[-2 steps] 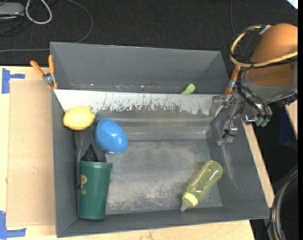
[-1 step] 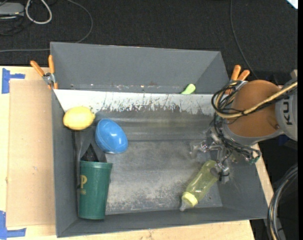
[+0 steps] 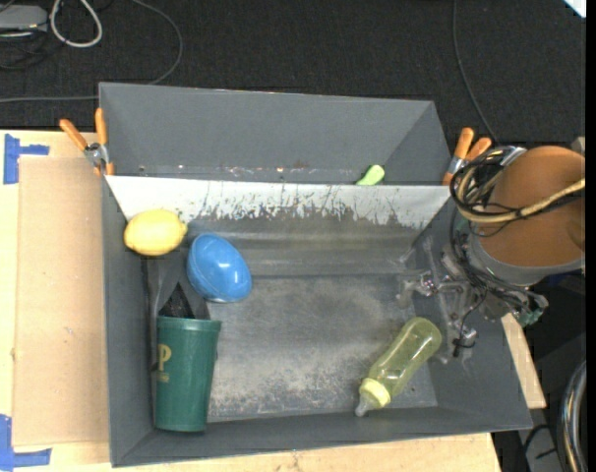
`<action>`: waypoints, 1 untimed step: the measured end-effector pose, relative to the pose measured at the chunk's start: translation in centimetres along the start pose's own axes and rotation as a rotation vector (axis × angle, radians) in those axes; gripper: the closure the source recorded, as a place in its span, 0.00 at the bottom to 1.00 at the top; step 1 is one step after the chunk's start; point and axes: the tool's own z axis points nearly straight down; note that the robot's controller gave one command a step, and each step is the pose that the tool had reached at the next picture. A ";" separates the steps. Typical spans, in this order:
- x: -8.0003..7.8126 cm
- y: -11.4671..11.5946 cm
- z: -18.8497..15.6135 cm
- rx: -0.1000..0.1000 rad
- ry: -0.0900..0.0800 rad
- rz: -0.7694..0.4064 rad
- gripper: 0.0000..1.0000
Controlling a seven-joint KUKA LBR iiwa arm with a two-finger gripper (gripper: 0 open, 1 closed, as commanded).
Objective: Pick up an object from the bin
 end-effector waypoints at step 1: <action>-1.5 3.4 5.7 -0.013 0.012 -0.446 0.00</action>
Offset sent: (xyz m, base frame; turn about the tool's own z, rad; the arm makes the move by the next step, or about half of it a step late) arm -0.0071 -0.0064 -0.0851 -0.3304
